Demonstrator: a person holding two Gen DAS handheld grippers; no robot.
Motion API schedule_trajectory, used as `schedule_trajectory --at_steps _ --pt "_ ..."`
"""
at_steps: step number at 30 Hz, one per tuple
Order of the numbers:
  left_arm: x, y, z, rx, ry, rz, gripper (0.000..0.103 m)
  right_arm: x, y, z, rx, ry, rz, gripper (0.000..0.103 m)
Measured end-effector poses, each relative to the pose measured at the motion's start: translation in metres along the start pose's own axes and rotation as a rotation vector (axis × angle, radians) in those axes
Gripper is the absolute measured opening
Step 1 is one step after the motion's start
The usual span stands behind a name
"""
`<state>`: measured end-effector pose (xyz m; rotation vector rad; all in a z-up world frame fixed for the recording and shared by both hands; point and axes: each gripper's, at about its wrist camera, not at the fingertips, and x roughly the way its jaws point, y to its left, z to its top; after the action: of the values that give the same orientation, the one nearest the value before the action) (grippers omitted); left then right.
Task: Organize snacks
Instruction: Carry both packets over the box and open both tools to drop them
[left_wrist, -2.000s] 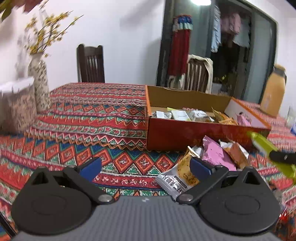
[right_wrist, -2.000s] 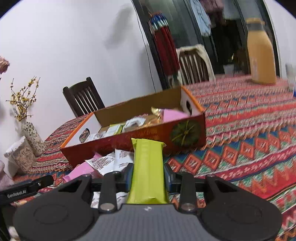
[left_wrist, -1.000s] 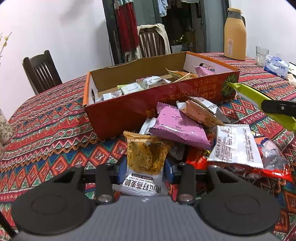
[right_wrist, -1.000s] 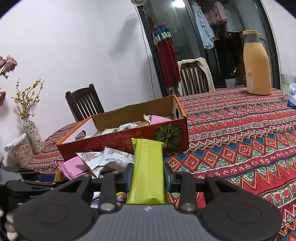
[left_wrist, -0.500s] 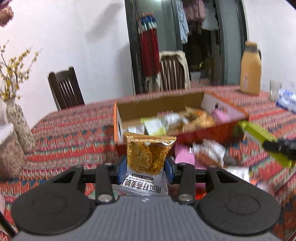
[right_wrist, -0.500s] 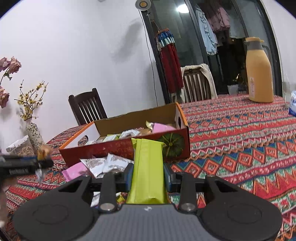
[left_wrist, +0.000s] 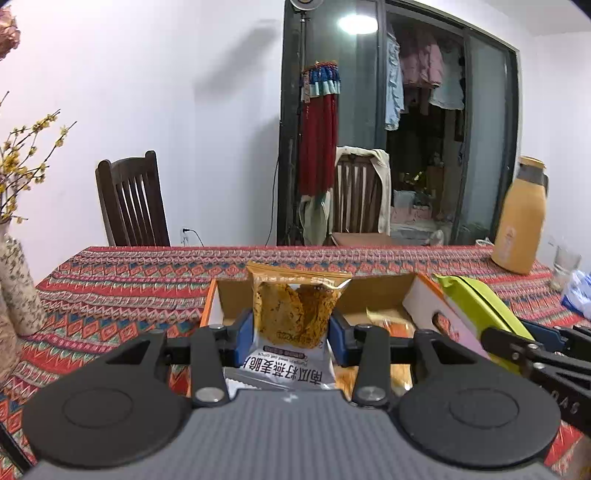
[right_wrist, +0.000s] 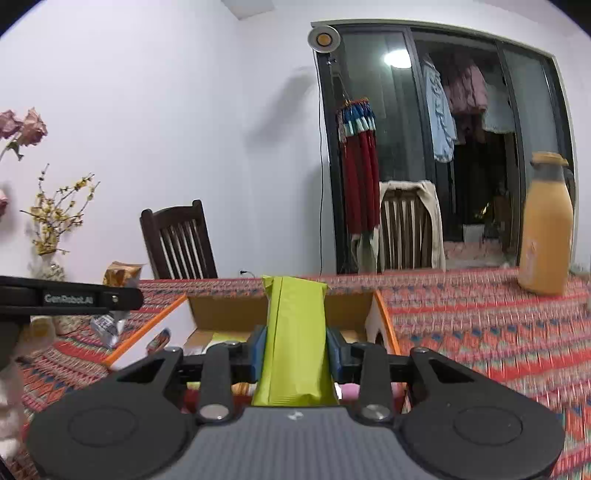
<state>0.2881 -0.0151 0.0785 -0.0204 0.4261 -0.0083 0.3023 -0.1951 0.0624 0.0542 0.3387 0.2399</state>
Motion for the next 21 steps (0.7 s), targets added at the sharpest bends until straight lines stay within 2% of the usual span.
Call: schedule_trajectory --at_steps 6,9,11,14,18,19,21 --pt "0.046 0.004 0.003 -0.022 0.005 0.041 0.042 0.052 0.004 0.022 -0.034 -0.005 -0.026 0.033" --pt "0.066 0.014 -0.009 -0.058 0.011 0.056 0.042 0.076 -0.002 0.017 -0.009 -0.001 -0.027 0.033" --pt "0.076 0.015 -0.013 -0.041 0.021 0.061 0.042 0.089 -0.003 0.008 -0.025 0.028 -0.030 0.033" --pt "0.079 0.014 -0.015 -0.026 0.029 0.038 0.042 0.099 -0.001 0.004 -0.040 0.060 -0.016 0.033" --pt "0.077 0.014 -0.020 -0.031 0.032 0.048 0.042 0.105 0.001 -0.003 -0.052 0.079 -0.036 0.033" --pt "0.076 0.014 -0.020 -0.037 0.028 0.059 0.044 0.105 0.001 -0.004 -0.048 0.082 -0.040 0.033" --pt "0.070 0.015 -0.023 -0.049 0.006 0.068 0.053 0.103 0.000 -0.006 -0.041 0.082 -0.043 0.034"
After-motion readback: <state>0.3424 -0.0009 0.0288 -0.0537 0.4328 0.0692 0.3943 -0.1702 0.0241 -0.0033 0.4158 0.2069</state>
